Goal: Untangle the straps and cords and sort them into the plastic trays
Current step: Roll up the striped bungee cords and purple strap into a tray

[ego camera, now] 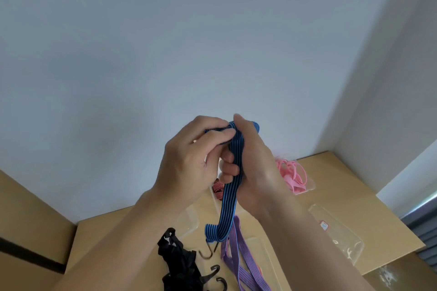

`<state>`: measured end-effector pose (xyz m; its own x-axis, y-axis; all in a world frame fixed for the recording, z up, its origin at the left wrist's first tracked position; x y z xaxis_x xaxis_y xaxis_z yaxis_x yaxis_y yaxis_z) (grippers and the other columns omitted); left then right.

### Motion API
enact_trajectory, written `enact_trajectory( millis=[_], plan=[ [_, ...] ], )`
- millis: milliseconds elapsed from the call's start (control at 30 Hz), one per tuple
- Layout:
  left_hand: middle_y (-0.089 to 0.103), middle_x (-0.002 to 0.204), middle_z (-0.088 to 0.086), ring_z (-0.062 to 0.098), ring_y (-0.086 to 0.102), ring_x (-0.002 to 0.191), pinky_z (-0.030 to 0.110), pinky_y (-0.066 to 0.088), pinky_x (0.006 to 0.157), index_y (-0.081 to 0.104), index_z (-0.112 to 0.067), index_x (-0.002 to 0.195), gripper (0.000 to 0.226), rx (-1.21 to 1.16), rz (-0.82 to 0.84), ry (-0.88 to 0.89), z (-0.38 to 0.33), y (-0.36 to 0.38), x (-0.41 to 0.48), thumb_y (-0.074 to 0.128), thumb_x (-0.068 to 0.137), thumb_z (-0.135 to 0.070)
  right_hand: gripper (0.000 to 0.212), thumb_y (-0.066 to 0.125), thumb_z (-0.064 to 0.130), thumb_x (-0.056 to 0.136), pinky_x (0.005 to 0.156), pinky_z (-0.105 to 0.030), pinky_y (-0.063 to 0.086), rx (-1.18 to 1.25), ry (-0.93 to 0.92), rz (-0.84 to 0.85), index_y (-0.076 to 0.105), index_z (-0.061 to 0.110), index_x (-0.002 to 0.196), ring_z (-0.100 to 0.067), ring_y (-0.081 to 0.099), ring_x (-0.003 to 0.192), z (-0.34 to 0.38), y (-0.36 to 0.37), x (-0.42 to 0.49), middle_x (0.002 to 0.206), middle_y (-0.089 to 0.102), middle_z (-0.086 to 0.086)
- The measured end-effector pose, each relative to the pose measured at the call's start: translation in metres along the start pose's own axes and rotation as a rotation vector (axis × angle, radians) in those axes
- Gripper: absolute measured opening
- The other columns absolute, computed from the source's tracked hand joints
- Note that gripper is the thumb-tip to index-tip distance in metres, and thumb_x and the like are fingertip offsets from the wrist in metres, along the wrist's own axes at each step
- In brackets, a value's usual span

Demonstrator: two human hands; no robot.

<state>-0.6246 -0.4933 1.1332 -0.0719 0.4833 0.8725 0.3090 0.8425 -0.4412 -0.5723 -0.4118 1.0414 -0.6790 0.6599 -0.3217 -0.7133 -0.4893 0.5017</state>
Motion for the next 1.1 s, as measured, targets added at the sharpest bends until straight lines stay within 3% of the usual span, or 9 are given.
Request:
enact_trajectory(
  millis=[67,133,200,267,433,600,800,933,1100],
  plan=[
    [0.067,0.116,0.009,0.016,0.067,0.101,0.026,0.054,0.085,0.074,-0.003,0.109,0.025,-0.083,0.090,-0.057,0.004,0.005,0.002,0.067,0.087,0.006,0.037,0.056,0.044,0.096,0.046,-0.027,0.026,0.026,-0.031,-0.026,0.056,0.020,0.068,-0.014,0.027,0.048,0.005,-0.004,0.001,0.058,0.035,0.000],
    [0.064,0.120,0.002,0.012,0.066,0.101,0.021,0.052,0.081,0.069,-0.014,0.117,0.032,-0.254,0.136,-0.322,0.020,0.009,-0.001,0.069,0.086,-0.006,0.038,0.055,0.037,0.098,0.046,-0.028,0.027,0.002,-0.096,-0.045,0.059,0.017,0.066,-0.014,0.027,0.047,0.014,-0.006,0.000,0.056,0.037,-0.001],
    [0.067,0.108,-0.006,0.010,0.067,0.085,0.018,0.052,0.071,0.065,-0.022,0.118,0.029,-0.463,0.145,-0.700,0.044,0.016,-0.012,0.074,0.090,-0.027,0.039,0.054,0.035,0.099,0.047,-0.030,0.029,-0.043,-0.157,-0.031,0.061,0.014,0.067,-0.015,0.030,0.046,0.022,-0.003,-0.002,0.056,0.040,-0.003],
    [0.071,0.088,-0.004,0.012,0.066,0.068,0.020,0.052,0.063,0.069,-0.020,0.111,0.022,-0.506,0.178,-0.853,0.053,0.022,-0.017,0.073,0.092,-0.032,0.039,0.052,0.035,0.100,0.049,-0.031,0.031,-0.100,-0.197,-0.016,0.058,0.011,0.070,-0.015,0.035,0.045,0.025,0.001,-0.003,0.057,0.041,-0.005],
    [0.072,0.075,-0.005,0.012,0.065,0.061,0.023,0.053,0.062,0.073,-0.017,0.105,0.016,-0.476,0.187,-0.835,0.056,0.020,-0.015,0.076,0.090,-0.021,0.045,0.050,0.035,0.102,0.047,-0.031,0.033,-0.101,-0.162,-0.015,0.061,0.010,0.066,-0.015,0.038,0.043,0.021,0.000,-0.006,0.058,0.043,-0.008],
    [0.069,0.081,-0.014,0.013,0.066,0.059,0.020,0.054,0.061,0.072,-0.020,0.108,0.027,-0.370,0.128,-0.765,0.060,0.010,-0.009,0.082,0.084,-0.014,0.052,0.044,0.059,0.100,0.043,-0.027,0.033,-0.058,-0.053,0.011,0.066,0.013,0.090,-0.015,0.034,0.042,0.020,-0.004,-0.009,0.060,0.050,-0.006],
    [0.066,0.095,-0.004,0.017,0.068,0.069,0.036,0.059,0.067,0.074,-0.019,0.112,0.032,-0.155,0.095,-0.384,0.038,-0.005,0.012,0.083,0.082,-0.017,0.071,0.038,0.070,0.096,0.042,-0.025,0.034,-0.079,-0.016,0.041,0.067,0.006,0.099,-0.014,0.036,0.041,0.017,-0.005,-0.009,0.059,0.052,-0.006],
    [0.065,0.098,0.002,0.018,0.067,0.070,0.033,0.059,0.067,0.074,-0.010,0.114,0.032,-0.091,0.065,-0.238,0.029,-0.012,0.013,0.078,0.083,-0.019,0.076,0.041,0.075,0.091,0.045,-0.026,0.036,-0.111,-0.003,0.059,0.068,0.005,0.099,-0.014,0.039,0.043,0.015,-0.004,-0.008,0.062,0.055,-0.006],
    [0.066,0.098,0.012,0.016,0.063,0.081,0.028,0.057,0.072,0.075,-0.002,0.111,0.028,0.039,0.019,-0.072,0.020,-0.021,0.011,0.082,0.084,-0.005,0.078,0.047,0.077,0.086,0.048,-0.028,0.039,-0.170,0.031,0.040,0.068,0.002,0.095,-0.015,0.044,0.045,0.011,-0.006,-0.006,0.062,0.058,-0.006]
  ],
)
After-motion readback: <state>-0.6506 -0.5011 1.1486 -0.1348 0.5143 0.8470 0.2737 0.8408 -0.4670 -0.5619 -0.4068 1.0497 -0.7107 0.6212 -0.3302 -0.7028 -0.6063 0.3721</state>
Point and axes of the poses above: each hand's wrist, its own x-axis towards the middle knuckle, its own y-axis out of the palm, z = x × y, the point moved 10 cm from there along x, towards the middle knuckle
